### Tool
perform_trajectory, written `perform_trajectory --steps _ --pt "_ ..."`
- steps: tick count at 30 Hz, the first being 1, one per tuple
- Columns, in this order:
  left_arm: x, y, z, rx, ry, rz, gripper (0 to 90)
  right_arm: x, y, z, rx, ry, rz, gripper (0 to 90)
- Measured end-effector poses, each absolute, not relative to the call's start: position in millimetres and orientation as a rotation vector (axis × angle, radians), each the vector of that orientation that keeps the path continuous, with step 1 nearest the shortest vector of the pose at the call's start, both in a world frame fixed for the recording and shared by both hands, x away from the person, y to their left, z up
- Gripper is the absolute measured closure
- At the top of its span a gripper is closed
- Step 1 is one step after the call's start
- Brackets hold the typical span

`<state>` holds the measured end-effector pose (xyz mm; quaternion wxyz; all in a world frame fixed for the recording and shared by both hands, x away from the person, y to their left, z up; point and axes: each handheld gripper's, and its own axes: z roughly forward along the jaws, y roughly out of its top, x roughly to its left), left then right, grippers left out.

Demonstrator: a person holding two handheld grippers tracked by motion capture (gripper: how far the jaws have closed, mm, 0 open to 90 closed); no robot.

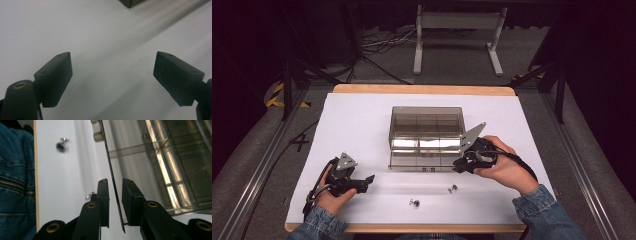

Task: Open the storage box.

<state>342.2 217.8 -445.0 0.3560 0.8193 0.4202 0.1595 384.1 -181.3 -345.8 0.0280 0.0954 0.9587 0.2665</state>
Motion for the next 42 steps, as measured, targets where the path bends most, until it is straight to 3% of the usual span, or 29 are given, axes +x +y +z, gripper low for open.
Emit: perform_trajectory --steps 12,42 --pt "343 217 -446 2.12 1.082 0.41 16.4 370 -185 -335 0.426 2.831 1.161 67.9" --pt "344 216 -445 2.123 1.07 0.403 16.3 337 -143 -325 0.371 2.828 1.15 63.2"
